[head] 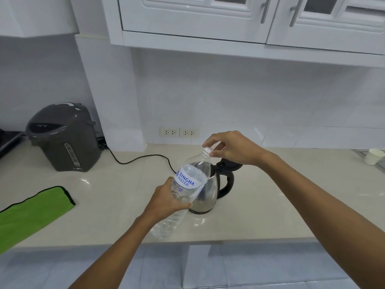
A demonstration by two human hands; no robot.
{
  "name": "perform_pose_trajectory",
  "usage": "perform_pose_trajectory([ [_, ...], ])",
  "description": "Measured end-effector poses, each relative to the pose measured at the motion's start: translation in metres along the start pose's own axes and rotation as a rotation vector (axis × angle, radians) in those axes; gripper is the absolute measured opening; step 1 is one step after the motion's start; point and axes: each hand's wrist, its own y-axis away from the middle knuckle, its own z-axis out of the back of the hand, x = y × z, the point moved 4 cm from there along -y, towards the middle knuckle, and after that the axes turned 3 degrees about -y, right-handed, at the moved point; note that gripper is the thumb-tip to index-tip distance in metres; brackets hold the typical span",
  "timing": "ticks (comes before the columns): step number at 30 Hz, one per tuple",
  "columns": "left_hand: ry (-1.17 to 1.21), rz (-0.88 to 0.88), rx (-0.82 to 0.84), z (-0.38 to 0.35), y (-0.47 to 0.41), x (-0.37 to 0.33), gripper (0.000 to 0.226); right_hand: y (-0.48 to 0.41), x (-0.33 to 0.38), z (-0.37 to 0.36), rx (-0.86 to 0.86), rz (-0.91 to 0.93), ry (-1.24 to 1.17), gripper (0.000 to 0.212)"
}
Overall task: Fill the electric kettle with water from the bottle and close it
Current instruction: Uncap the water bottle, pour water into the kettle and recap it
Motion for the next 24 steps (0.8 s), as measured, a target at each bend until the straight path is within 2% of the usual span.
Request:
perform_pose_trajectory([
  [7,0.019,-0.001,-0.005,0.002,0.006,-0.004,0.066,-0.003,0.005,0.008,0.081,0.027,-0.005,0.027],
  [14,0.019,-0.006,0.004,0.001,0.011,-0.004,0.067,-0.006,0.006,0.005,0.147,-0.037,0.050,0.019],
  [21,0.016,0.015,-0.021,-0.004,0.014,-0.004,0.065,-0.010,0.001,-0.023,0.052,-0.088,0.307,0.050],
  [24,-0.009,0.019,-0.029,-0.006,0.014,-0.003,0.065,-0.008,0.000,-0.030,-0.028,-0.095,0.362,0.052],
])
